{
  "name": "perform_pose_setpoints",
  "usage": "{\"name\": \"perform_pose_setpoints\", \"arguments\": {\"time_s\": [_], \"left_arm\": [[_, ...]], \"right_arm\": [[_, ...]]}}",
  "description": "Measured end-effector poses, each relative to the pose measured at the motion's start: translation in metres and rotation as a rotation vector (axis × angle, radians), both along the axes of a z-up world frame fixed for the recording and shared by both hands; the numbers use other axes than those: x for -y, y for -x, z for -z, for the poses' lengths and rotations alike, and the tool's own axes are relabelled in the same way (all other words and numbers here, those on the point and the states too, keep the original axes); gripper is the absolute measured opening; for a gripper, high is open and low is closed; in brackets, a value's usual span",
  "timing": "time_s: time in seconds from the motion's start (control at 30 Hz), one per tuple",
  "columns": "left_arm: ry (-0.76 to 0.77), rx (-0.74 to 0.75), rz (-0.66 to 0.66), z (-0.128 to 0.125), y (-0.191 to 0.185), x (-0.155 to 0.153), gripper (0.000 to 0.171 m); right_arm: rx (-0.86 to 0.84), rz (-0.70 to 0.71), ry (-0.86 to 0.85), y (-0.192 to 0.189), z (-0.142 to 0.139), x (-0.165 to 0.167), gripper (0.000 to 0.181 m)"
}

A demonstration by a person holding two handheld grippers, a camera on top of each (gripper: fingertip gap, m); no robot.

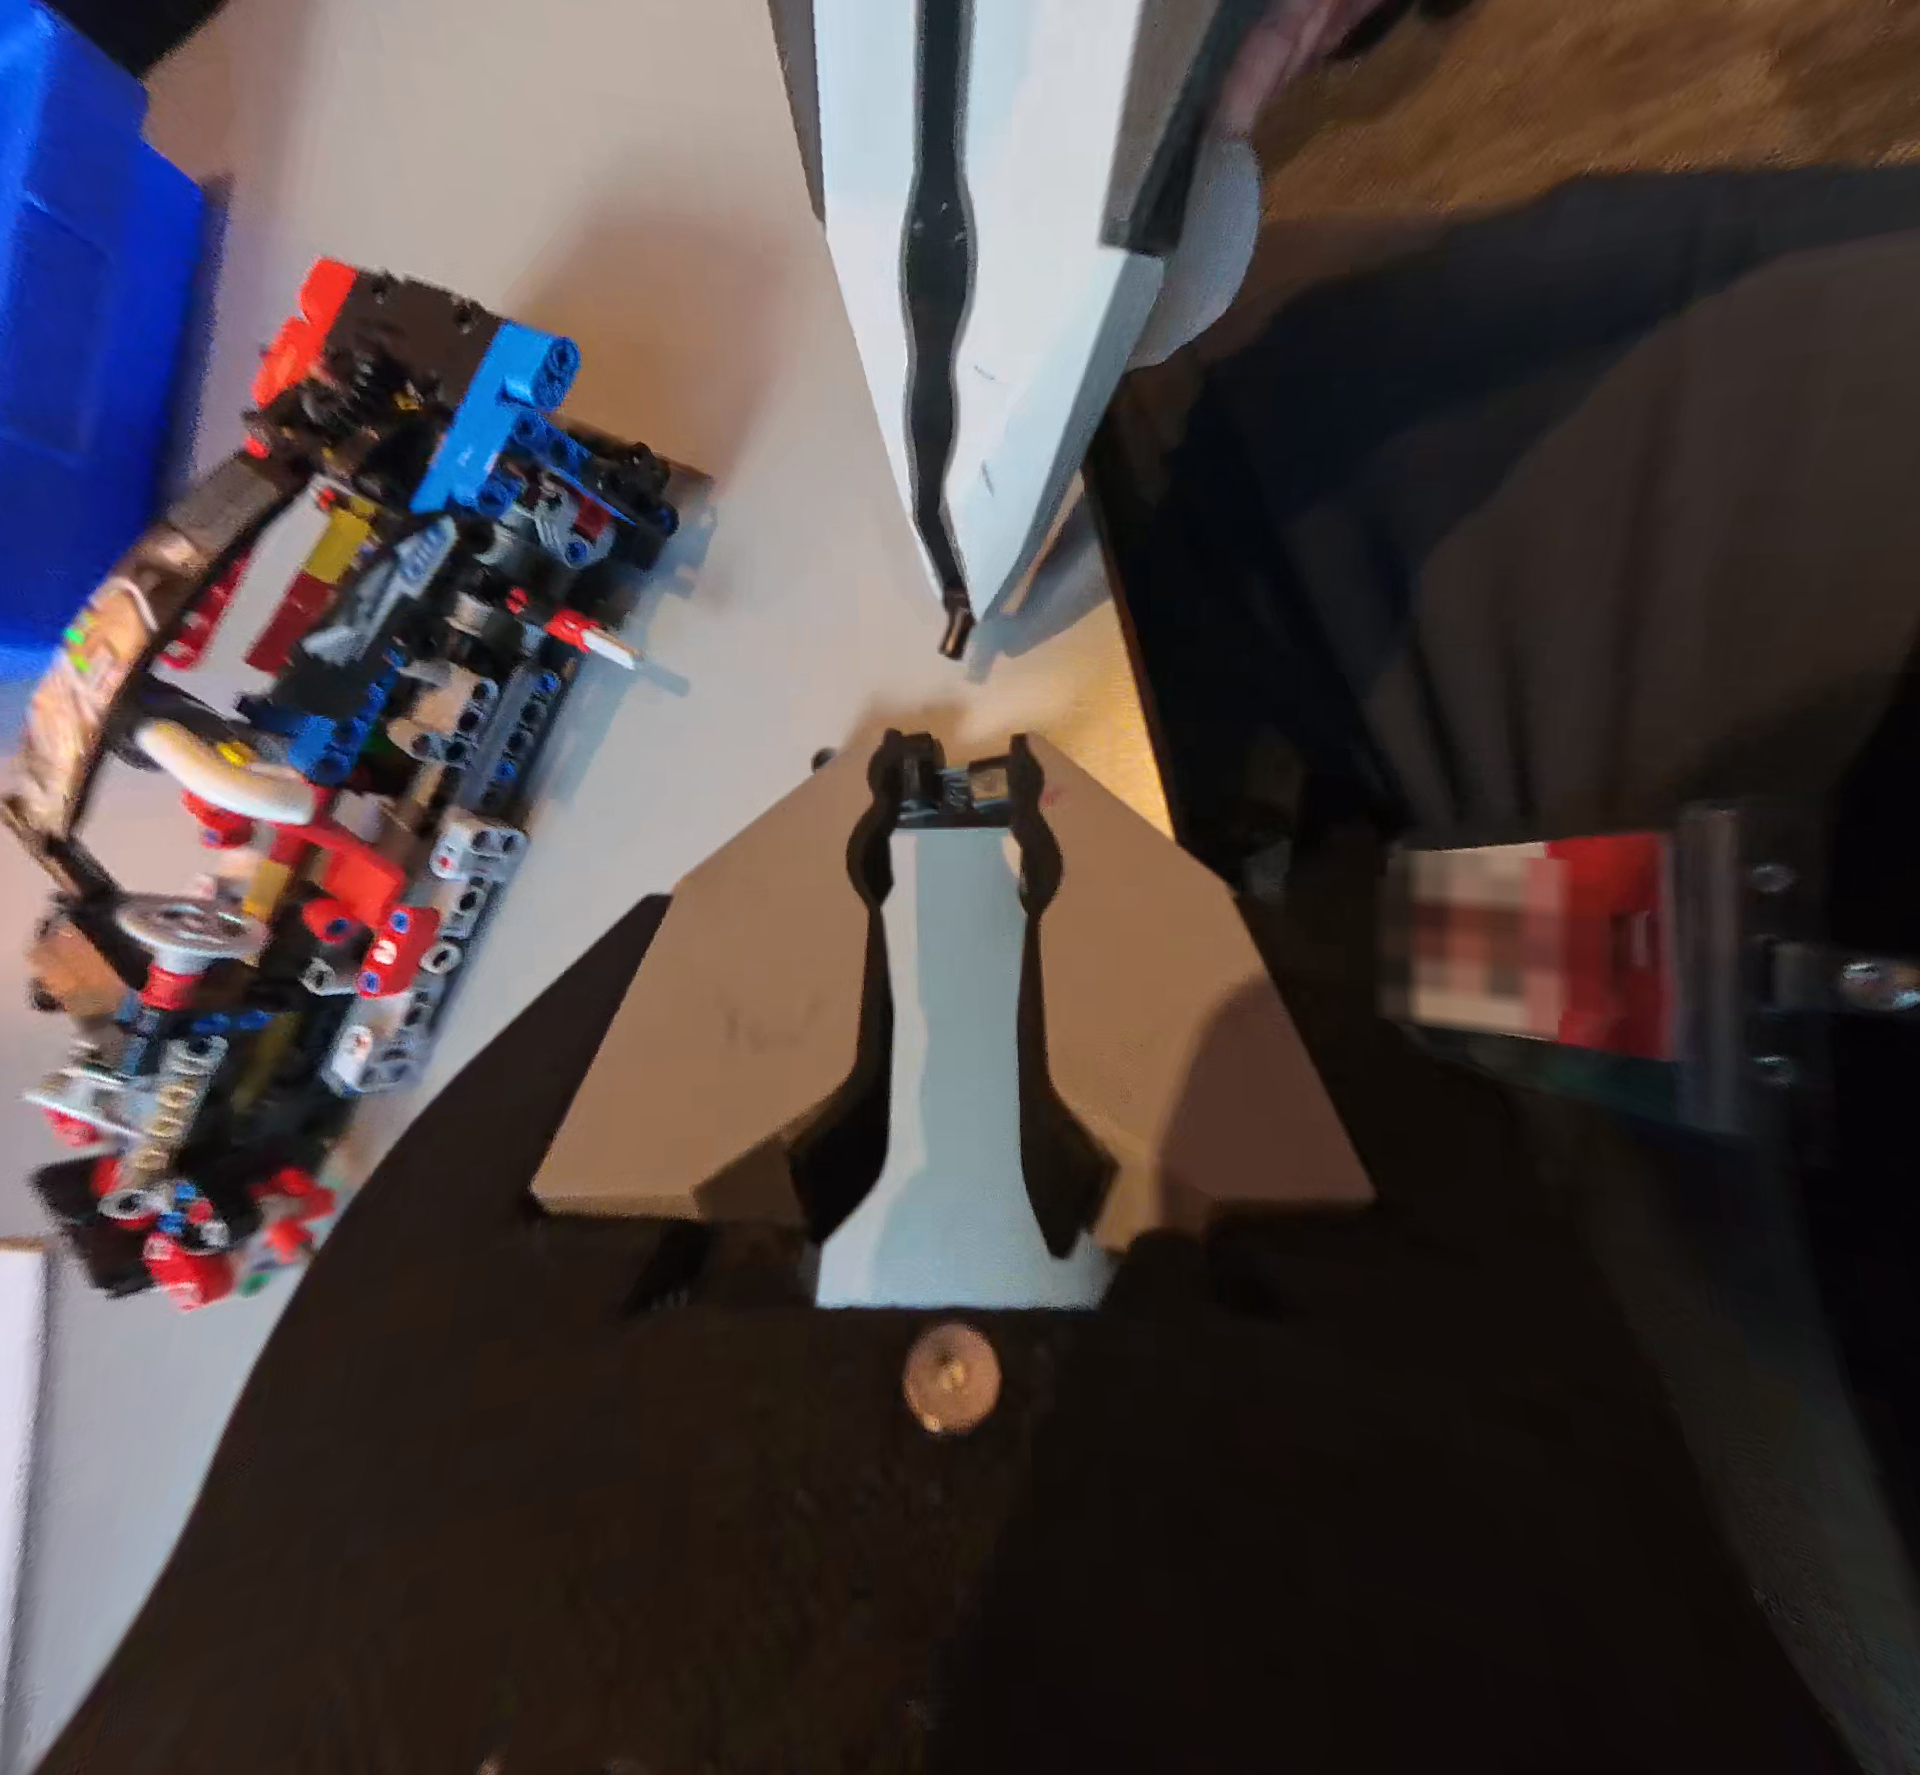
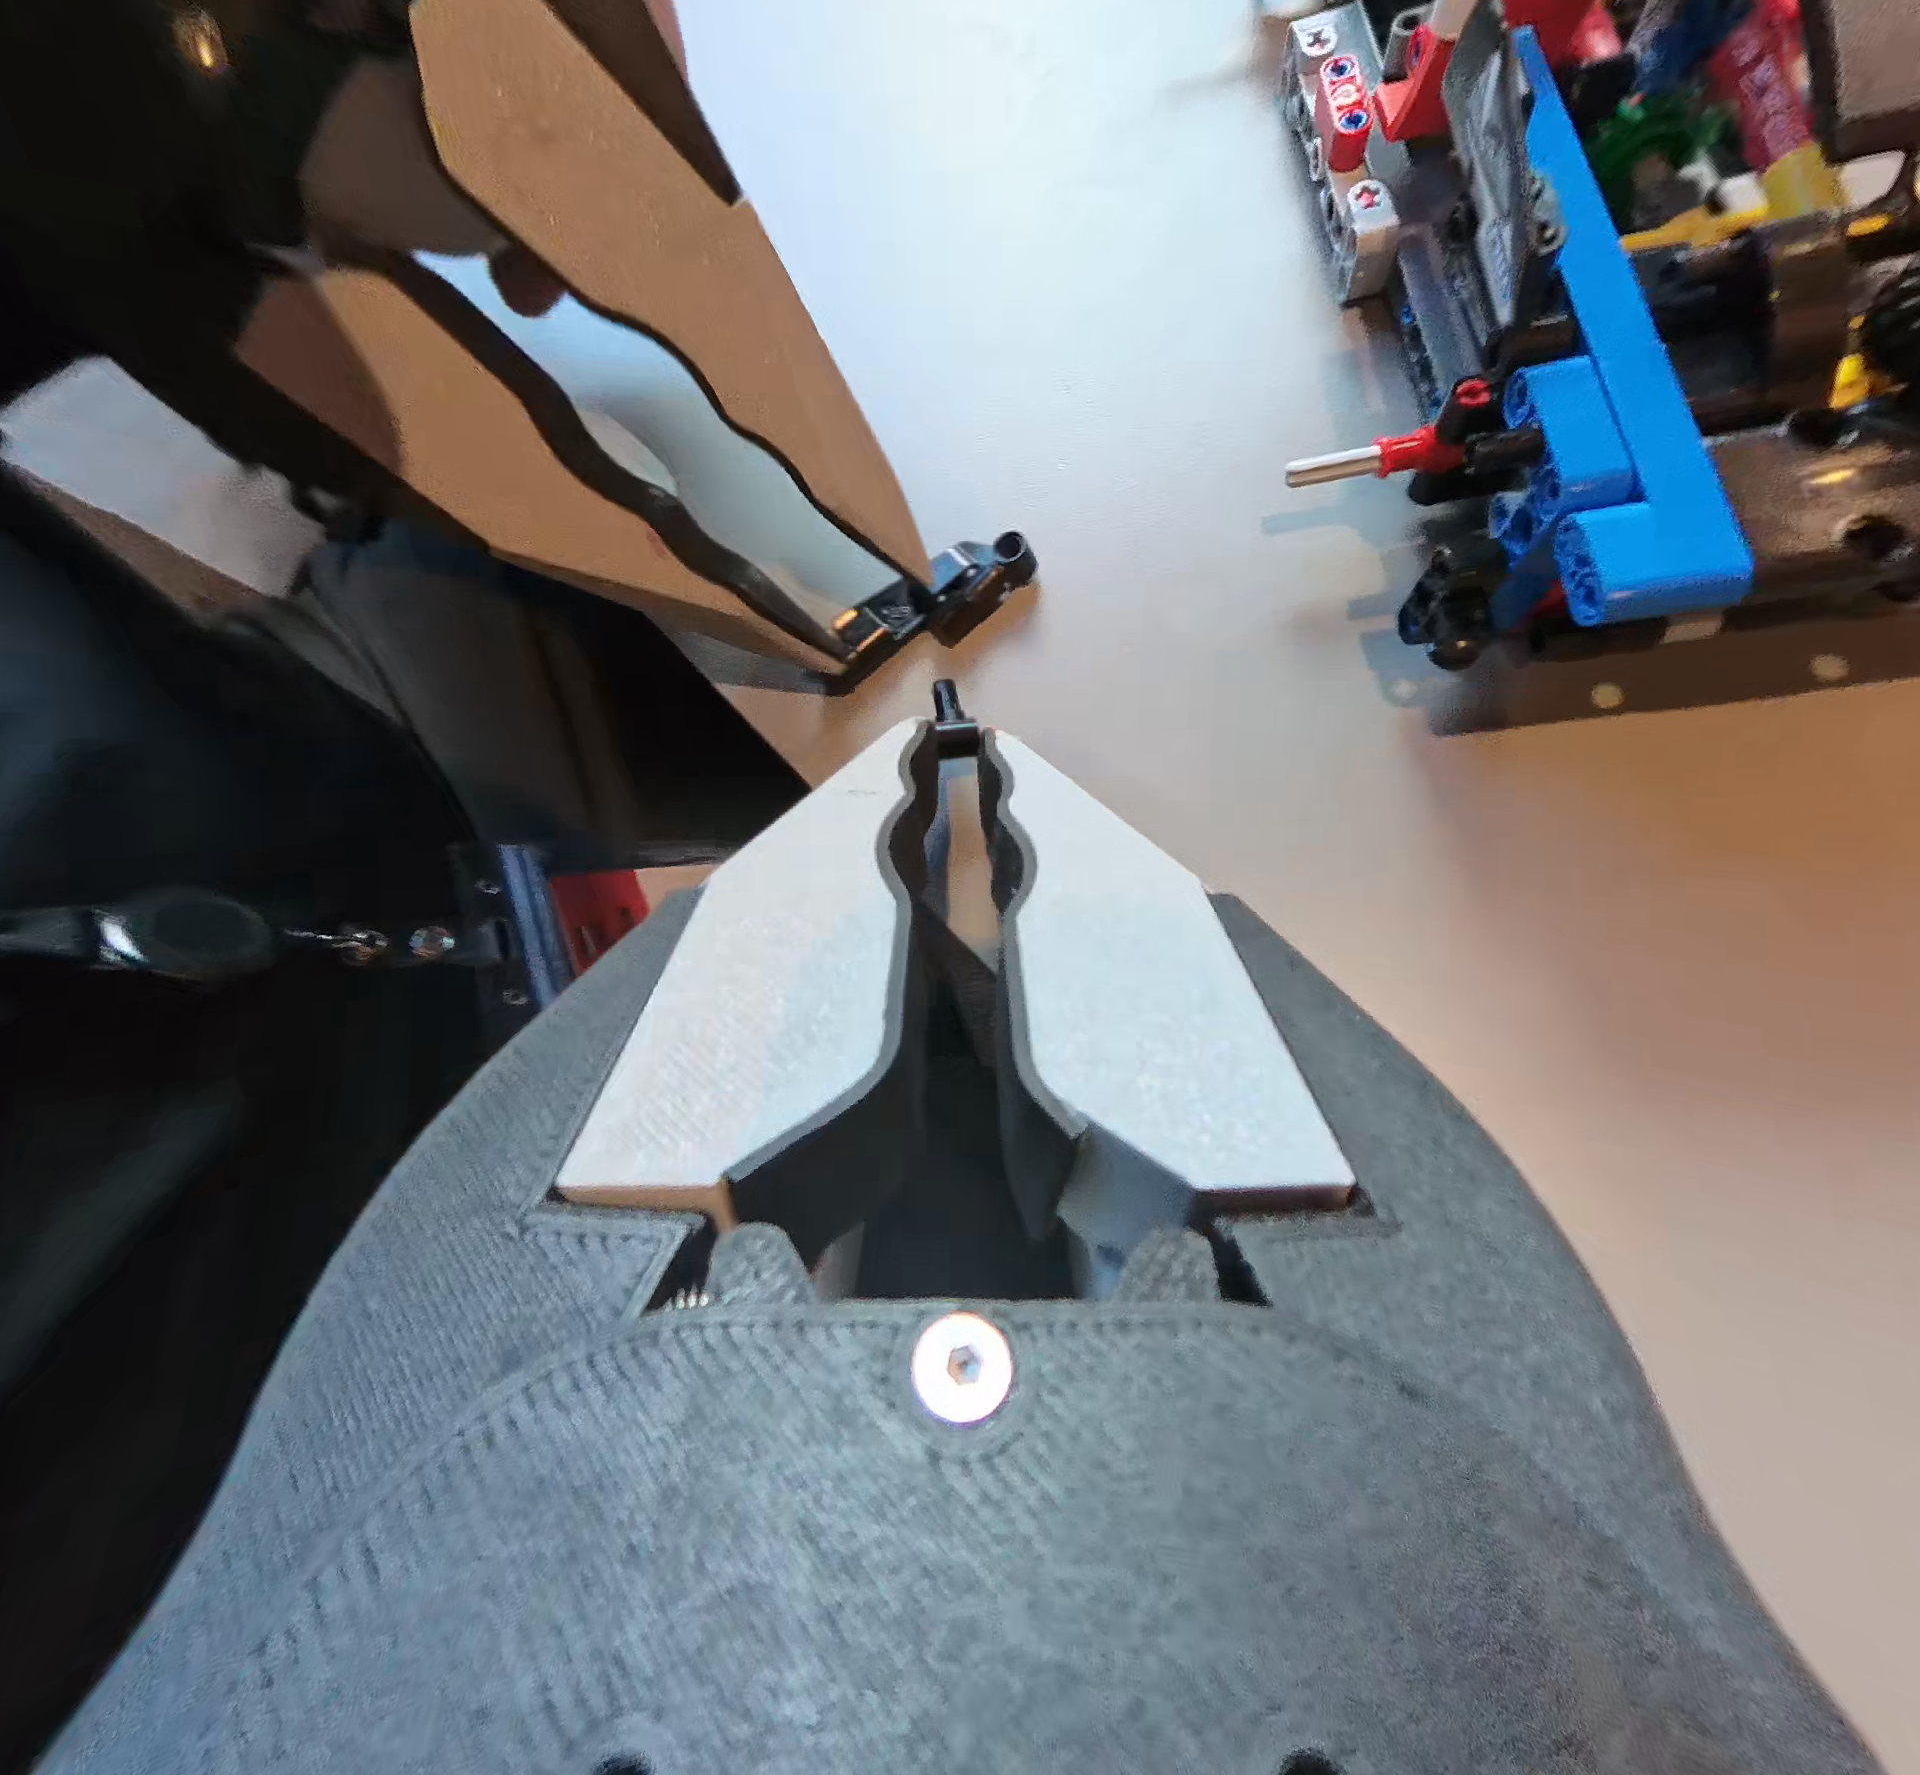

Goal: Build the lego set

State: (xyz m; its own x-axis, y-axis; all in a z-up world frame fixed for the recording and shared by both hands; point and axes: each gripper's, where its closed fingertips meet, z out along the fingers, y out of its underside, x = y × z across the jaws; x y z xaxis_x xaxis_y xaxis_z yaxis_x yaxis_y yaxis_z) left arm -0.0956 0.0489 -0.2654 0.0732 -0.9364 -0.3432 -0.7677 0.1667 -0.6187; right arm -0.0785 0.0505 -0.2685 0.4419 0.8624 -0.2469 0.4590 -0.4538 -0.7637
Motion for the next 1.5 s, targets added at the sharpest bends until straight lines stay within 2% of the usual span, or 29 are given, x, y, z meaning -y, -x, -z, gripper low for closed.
{"name": "perform_pose_setpoints", "arguments": {"time_s": [0.17, 0.33, 0.7, 0.83, 0.9, 1.0, 1.13, 1.5], "left_arm": [[-0.108, -0.045, 0.075, -0.001, -0.01, 0.001, 0.014], [-0.216, -0.07, 0.103, -0.001, -0.012, -0.001, 0.001], [-0.219, -0.064, 0.13, 0.002, -0.013, 0.001, 0.003], [-0.222, 0.001, 0.269, -0.003, -0.015, 0.013, 0.002], [-0.224, 0.062, 0.346, -0.008, -0.016, 0.018, 0.003], [-0.189, 0.101, 0.361, -0.01, -0.015, 0.014, 0.002], [-0.094, 0.147, 0.374, -0.011, -0.014, 0.017, 0.002], [-0.005, 0.188, 0.387, -0.012, -0.012, 0.023, 0.002]], "right_arm": [[-0.134, -0.002, 0.154, 0.007, -0.011, 0.008, 0.004], [-0.211, -0.005, 0.227, 0.009, -0.016, 0.011, 0.004], [-0.21, -0.003, 0.238, 0.011, -0.01, 0.01, 0.004], [-0.185, -0.151, 0.077, 0.005, -0.02, 0.022, 0.009], [-0.131, -0.176, -0.04, 0.001, -0.019, 0.02, 0.01], [-0.065, -0.235, -0.192, 0.005, -0.02, 0.025, 0.012], [0.04, -0.228, -0.439, 0.008, -0.026, 0.02, 0.009], [0.173, -0.269, -0.6, 0.015, -0.026, 0.026, 0.005]]}}
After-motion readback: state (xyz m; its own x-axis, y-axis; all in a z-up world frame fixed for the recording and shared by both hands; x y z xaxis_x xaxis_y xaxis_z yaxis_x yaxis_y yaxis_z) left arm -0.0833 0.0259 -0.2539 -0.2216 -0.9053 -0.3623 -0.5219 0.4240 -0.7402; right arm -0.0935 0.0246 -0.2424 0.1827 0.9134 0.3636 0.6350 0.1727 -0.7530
